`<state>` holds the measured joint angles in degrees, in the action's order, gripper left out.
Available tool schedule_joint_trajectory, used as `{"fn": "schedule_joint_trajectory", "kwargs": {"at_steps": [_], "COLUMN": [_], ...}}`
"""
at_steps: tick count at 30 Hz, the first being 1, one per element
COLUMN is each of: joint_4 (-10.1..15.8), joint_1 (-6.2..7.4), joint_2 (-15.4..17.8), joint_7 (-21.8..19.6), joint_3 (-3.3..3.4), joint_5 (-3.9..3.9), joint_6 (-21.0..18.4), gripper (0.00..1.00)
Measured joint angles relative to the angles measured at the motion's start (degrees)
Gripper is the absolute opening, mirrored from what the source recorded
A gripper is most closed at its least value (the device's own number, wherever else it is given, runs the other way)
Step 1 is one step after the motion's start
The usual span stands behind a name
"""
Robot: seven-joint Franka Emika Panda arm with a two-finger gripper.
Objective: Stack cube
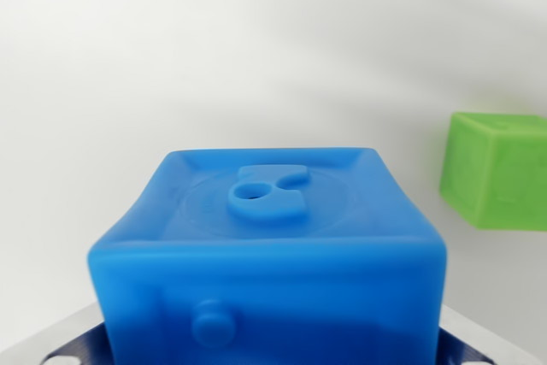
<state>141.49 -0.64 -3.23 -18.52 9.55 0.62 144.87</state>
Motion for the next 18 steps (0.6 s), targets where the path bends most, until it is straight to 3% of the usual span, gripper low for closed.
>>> {"fn": "schedule_joint_trajectory", "kwargs": {"at_steps": [18], "joint_4": [-2.7], "joint_1": [-2.48], "joint_2": [-1.7], "joint_7": [3.8], "joint_3": [1.38], "joint_5": [0.60], "joint_6": [-1.0], "gripper": [0.00]}}
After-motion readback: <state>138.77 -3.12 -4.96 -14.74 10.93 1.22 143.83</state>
